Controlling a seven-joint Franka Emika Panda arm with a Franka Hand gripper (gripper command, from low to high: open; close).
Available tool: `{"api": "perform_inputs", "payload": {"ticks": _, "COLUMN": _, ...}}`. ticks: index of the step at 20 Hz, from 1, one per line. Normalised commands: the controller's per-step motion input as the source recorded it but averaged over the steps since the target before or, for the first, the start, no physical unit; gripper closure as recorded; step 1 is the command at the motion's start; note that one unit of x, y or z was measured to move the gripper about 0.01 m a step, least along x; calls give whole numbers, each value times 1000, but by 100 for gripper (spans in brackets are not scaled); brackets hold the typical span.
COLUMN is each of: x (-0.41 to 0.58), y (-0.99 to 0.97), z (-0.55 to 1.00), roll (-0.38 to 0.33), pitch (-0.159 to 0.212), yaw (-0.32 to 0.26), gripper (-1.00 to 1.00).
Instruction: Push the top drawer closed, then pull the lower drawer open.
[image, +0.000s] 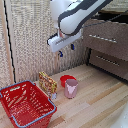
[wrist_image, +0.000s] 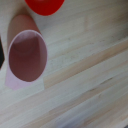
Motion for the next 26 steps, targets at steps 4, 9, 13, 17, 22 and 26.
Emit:
{"api": "perform_inputs", "payload": {"ticks": 4, "x": -94, "y": 0, "z": 0, "roll": -375, "pitch": 9, "yaw": 129, "gripper": -100}}
{"api": "perform_inputs", "payload": {"ticks": 9, "x": -68, "y": 0, "z": 0, "roll": -375, "pitch": 14, "yaw": 124, "gripper": -100}}
{"api": "perform_inputs", "payload": {"ticks": 13, "x": -4, "y": 0, "z": 0, "roll": -375, "pitch": 0, "yaw": 119, "gripper": -100}}
{"api": "perform_inputs", "payload": {"ticks": 17, "x": 0, "y": 0, "z": 0, "roll": -375, "pitch": 0, "yaw": 107, "gripper": -100}}
{"api": "perform_inputs", "payload": {"ticks": 22, "x": 0, "y": 0, "z": 21, "roll": -375, "pitch": 0, "yaw": 106, "gripper": -100}}
{"api": "perform_inputs", "payload": {"ticks": 26, "x": 0, "y": 54, "z": 214, "roll": -354, "pitch": 2, "yaw": 101, "gripper": -100}}
